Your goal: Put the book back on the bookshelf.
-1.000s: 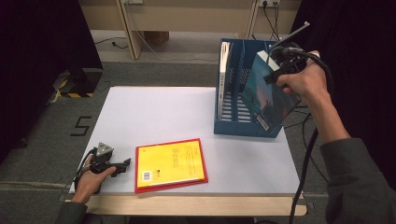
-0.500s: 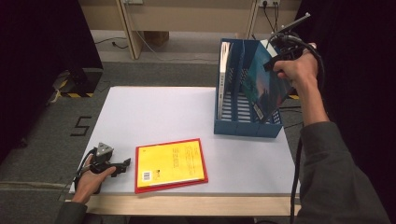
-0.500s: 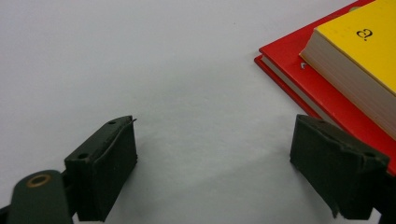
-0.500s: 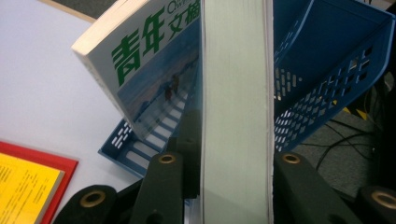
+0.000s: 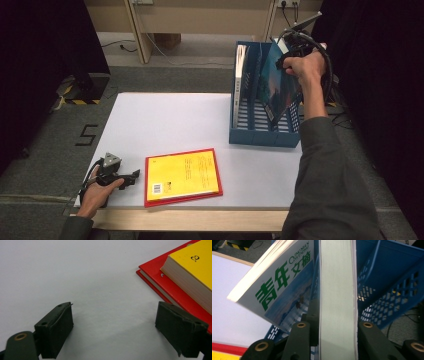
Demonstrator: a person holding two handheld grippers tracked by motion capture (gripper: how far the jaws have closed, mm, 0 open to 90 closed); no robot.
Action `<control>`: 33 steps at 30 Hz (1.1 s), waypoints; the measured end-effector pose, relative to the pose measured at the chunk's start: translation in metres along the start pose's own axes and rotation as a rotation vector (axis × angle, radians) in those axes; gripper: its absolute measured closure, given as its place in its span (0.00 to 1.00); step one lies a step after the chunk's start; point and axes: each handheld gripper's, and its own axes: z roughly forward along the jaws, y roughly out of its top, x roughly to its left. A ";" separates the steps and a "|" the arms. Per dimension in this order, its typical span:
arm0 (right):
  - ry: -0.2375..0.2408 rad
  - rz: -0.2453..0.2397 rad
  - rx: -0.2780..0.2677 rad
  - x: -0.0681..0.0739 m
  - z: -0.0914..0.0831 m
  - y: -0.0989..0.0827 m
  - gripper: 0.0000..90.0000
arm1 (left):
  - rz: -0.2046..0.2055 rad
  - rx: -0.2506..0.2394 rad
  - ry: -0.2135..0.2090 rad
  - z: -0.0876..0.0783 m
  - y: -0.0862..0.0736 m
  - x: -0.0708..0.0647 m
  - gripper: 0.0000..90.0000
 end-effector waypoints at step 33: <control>0.023 0.124 0.040 -0.005 0.101 0.006 0.80 | 0.000 0.001 0.001 0.001 0.000 0.000 0.14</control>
